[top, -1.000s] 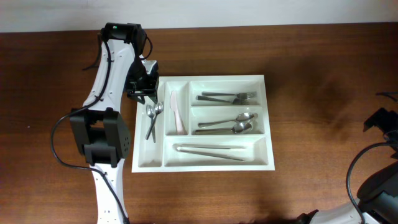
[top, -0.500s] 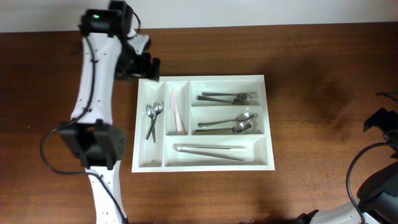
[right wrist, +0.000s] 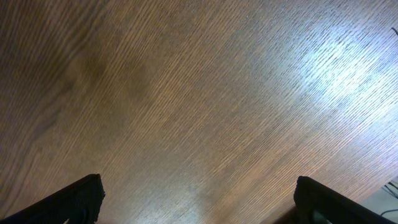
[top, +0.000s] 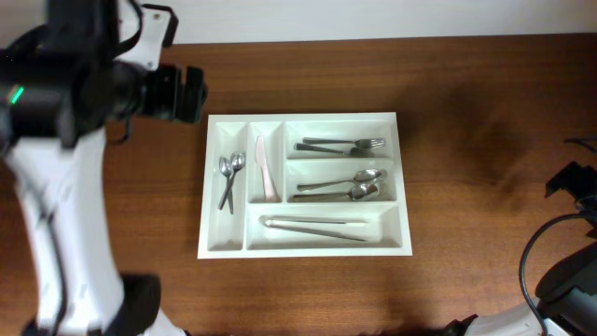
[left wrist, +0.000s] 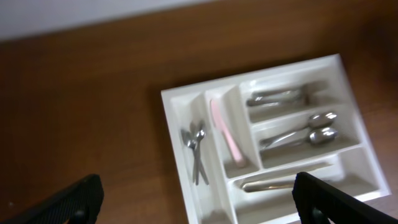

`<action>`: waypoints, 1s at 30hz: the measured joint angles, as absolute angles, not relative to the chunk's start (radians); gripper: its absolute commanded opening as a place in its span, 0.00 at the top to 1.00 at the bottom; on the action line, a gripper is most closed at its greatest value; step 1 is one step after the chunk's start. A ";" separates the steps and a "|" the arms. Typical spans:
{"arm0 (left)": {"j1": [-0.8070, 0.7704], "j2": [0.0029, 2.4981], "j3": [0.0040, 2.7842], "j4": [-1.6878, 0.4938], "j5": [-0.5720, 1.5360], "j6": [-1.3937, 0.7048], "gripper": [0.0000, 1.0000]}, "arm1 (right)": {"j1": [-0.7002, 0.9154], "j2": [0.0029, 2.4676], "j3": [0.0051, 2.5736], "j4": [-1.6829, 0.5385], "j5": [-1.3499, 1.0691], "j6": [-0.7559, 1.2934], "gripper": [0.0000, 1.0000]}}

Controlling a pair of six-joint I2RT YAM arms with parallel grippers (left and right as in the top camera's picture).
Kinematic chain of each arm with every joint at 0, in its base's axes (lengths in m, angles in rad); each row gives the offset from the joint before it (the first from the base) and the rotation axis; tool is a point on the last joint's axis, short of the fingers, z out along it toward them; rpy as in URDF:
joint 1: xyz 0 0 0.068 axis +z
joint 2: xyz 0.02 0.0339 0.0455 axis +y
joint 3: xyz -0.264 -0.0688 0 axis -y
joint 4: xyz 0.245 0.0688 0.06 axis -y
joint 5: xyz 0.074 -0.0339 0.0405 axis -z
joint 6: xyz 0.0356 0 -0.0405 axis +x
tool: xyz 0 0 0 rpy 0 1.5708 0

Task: Pack container

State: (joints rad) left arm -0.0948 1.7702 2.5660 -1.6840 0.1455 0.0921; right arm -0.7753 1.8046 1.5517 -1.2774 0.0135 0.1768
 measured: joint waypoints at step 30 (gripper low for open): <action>-0.285 0.738 1.392 -1.335 0.141 -0.149 0.01 | -0.775 1.805 1.552 -1.277 0.014 0.176 0.01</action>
